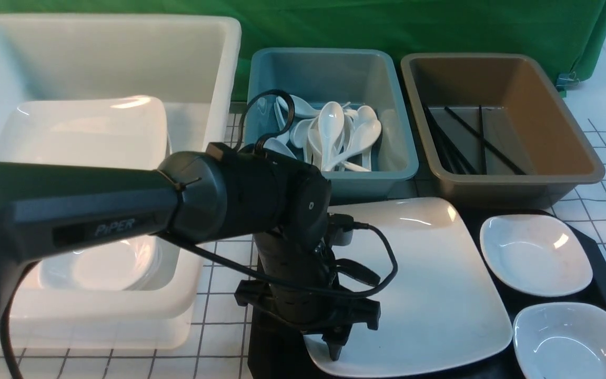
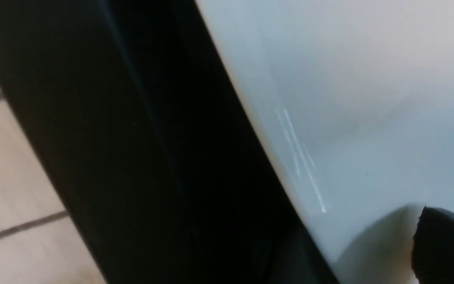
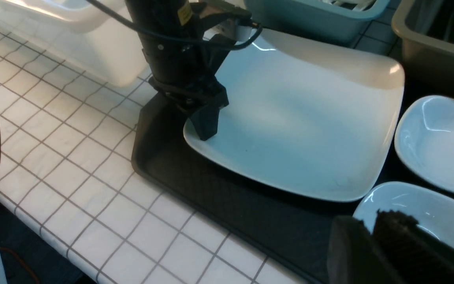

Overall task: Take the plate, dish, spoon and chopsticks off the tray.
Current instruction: Use the left arm to grab a plate from the dinner plate

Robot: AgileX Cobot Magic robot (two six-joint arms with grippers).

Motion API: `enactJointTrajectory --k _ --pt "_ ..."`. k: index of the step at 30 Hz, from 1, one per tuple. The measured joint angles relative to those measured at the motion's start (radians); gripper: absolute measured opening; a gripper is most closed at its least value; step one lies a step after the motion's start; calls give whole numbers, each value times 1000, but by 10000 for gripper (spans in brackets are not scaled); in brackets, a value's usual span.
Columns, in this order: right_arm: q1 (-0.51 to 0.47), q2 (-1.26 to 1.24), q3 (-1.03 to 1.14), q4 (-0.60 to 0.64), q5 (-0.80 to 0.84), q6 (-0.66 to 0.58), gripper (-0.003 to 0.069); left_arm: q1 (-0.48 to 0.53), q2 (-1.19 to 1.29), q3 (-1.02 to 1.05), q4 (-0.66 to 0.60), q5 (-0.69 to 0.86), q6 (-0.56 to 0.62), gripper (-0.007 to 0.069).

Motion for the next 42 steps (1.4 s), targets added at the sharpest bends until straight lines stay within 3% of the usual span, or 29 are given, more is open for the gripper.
enactJointTrajectory --k 15,20,28,42 --pt "0 0 0 0 4 -1 148 0 5 2 3 -71 -107 355" --pt "0 0 0 0 5 -1 153 0 6 2 -8 -98 -135 287" --pt "0 0 0 0 8 -1 162 4 4 1 -42 -99 -182 101" --pt "0 0 0 0 9 -1 173 31 -66 1 -2 -77 -231 39"
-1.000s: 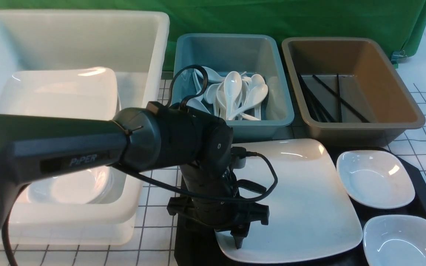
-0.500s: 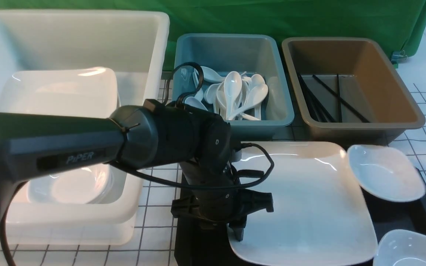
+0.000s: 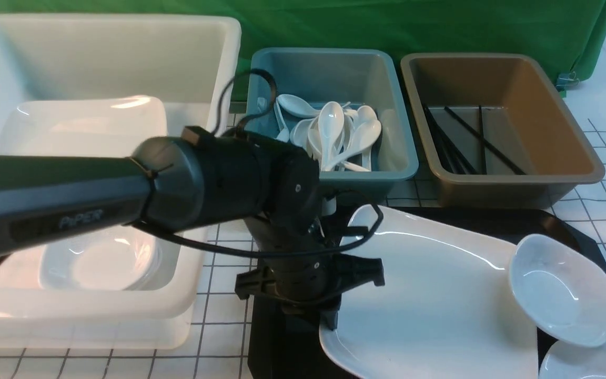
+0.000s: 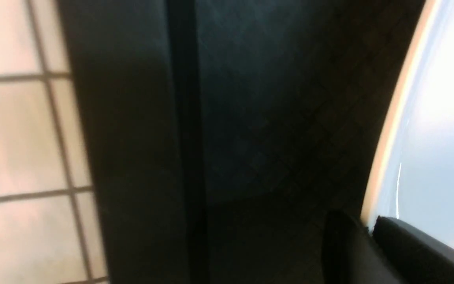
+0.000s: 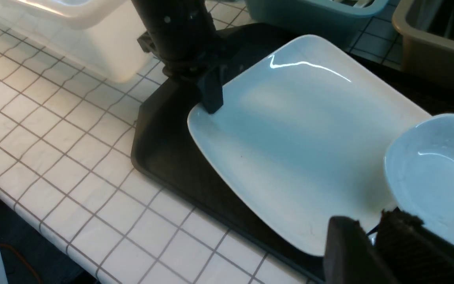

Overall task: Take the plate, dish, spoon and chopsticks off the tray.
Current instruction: Use the left arm to grab a plate from the dinner plate

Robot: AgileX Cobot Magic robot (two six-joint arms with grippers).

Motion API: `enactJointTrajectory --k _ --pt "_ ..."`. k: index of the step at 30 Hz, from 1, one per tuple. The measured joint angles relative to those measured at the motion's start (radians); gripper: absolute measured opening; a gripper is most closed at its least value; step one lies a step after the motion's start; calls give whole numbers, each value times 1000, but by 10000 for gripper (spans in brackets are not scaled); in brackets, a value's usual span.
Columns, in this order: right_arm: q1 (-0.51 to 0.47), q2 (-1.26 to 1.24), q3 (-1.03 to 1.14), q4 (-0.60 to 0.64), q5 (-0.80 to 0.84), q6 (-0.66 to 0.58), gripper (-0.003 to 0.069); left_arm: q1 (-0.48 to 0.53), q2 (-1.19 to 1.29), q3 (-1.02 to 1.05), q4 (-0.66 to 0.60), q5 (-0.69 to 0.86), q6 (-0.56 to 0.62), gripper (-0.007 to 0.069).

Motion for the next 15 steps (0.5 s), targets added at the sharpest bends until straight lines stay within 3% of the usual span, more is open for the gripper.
enactJointTrajectory --k 15 --pt "0 0 0 0 9 0 190 20 -166 0 113 40 -50 17"
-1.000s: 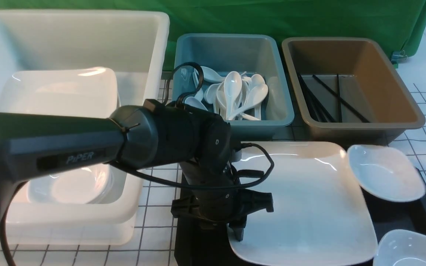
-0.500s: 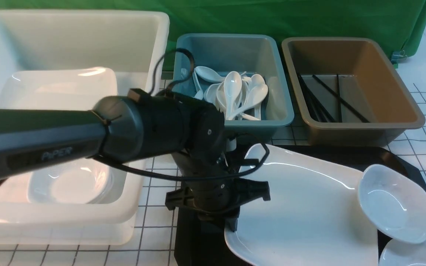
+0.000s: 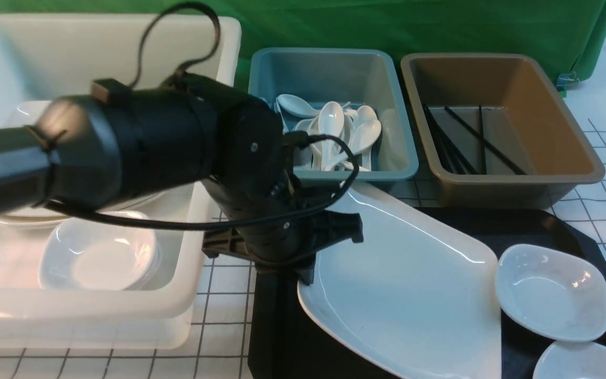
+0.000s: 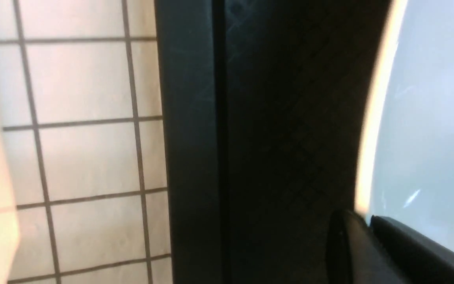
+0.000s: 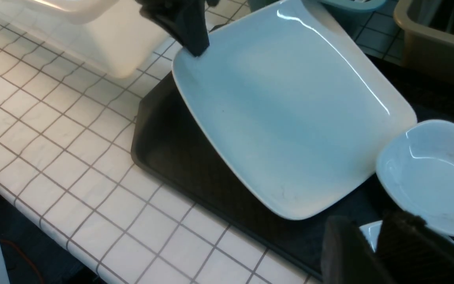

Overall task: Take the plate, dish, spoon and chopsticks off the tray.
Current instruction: Use the left arm to grab a plate from the dinner plate

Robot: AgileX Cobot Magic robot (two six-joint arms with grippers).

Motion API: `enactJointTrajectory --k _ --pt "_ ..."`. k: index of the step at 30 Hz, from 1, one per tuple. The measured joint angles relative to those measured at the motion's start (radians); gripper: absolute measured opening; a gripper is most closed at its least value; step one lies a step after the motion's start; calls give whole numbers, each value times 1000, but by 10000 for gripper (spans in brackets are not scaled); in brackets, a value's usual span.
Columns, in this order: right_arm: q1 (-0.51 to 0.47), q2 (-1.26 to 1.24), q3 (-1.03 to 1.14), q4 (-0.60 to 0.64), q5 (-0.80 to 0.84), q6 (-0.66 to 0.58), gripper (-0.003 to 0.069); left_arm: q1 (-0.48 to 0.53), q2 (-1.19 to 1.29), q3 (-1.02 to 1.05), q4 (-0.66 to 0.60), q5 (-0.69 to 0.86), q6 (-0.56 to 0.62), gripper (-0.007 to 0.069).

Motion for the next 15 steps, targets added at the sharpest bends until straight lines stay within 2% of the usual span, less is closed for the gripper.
enactJointTrajectory --k 15 --pt "0 0 0 0 0 -1 199 1 -122 2 6 8 8 9"
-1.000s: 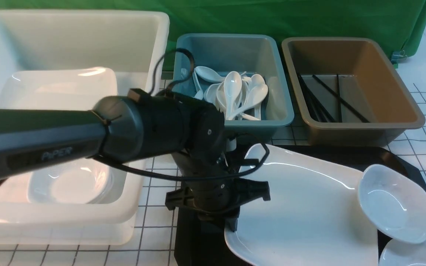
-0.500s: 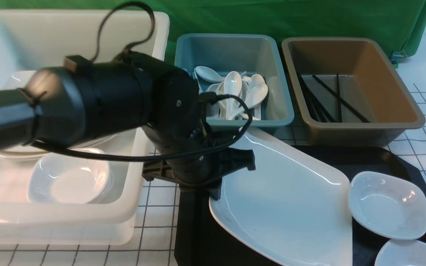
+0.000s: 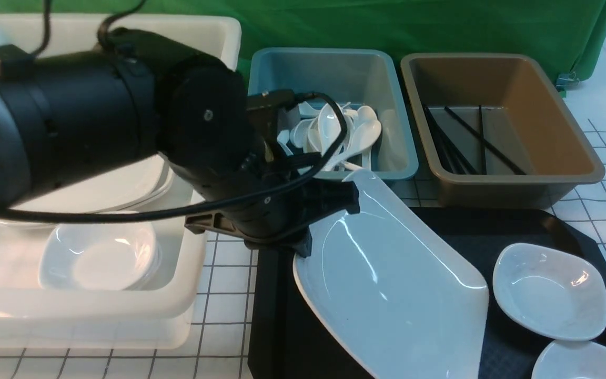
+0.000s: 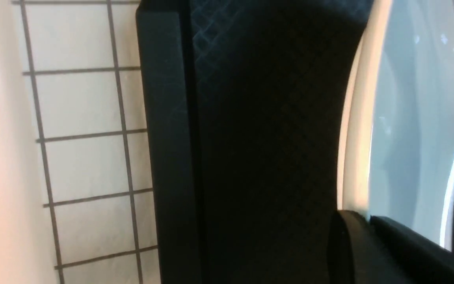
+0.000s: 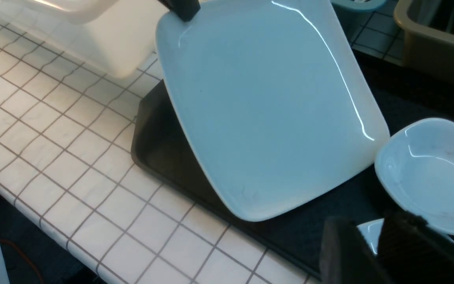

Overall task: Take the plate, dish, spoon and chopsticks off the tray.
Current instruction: Use the left arm to grab a plate from the dinner plate, then use the left arm to put the plate into the large storage box on the left

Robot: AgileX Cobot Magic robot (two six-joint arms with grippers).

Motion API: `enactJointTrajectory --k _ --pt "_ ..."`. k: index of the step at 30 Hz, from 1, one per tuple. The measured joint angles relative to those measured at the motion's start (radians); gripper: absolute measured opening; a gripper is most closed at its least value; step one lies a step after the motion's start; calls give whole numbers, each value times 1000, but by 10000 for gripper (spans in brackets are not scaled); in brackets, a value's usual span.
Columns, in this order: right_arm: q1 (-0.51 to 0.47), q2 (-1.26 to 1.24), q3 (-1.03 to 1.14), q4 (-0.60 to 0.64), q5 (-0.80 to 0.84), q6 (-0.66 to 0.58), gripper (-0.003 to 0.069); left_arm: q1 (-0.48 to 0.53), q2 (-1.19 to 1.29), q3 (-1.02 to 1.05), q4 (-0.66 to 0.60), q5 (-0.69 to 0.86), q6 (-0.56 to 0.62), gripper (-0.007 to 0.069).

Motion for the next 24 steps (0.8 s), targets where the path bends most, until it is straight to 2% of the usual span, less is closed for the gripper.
enactJointTrajectory --k 15,19,24 --pt "0 1 0 0 36 30 193 0 -44 0 4 25 12 9" --pt "0 35 52 0 75 136 46 0 -44 0 4 41 18 9" --pt "0 176 201 37 31 181 30 0 -44 0 2 55 42 9"
